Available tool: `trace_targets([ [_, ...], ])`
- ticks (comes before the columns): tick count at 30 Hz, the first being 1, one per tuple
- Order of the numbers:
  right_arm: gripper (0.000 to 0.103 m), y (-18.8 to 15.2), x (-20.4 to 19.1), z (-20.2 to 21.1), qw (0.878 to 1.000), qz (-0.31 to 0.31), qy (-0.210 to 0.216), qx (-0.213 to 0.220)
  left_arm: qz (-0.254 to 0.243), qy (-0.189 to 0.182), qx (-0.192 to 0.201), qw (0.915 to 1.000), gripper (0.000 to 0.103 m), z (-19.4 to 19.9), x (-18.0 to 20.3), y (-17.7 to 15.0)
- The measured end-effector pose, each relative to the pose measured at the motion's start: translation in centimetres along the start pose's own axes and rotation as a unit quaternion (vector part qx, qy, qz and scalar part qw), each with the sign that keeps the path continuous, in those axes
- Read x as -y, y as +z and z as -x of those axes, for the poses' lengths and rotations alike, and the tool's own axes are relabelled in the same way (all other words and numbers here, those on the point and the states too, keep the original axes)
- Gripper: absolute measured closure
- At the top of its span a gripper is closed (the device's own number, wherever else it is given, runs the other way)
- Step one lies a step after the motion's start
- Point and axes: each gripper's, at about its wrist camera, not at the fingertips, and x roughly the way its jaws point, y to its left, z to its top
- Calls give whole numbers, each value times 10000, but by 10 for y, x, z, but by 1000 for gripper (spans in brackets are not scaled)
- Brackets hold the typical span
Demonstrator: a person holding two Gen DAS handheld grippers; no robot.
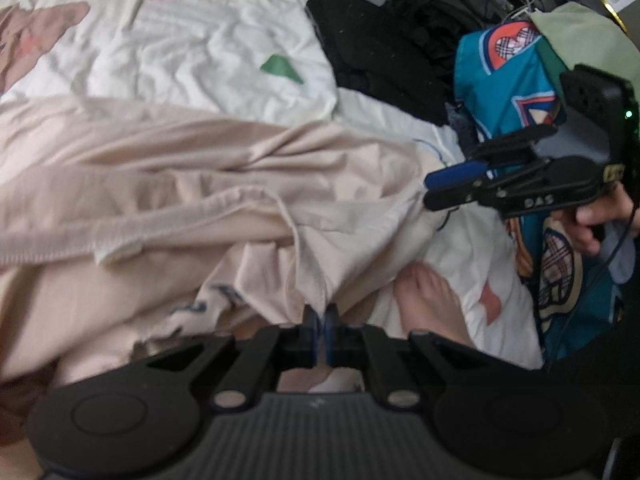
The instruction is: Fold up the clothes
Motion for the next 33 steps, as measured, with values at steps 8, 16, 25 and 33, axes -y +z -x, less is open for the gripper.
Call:
trace_targets([
  [8,67,2,-16,-15,9959,798,37,-423,113,76,53,9999,99,-1,-11,-6],
  [16,59,9,-28,-17,9842,1671,-108,-582,105,82,66,9999,99,-2,-11,-6],
  [25,59,10,-41,-37,9666,2439,-163,-773,230,-36,205,9995,68,6,-8,0],
  [33,59,10,-39,-38,9663,2447,-150,-790,477,-179,538,9973,58,1,-10,24],
])
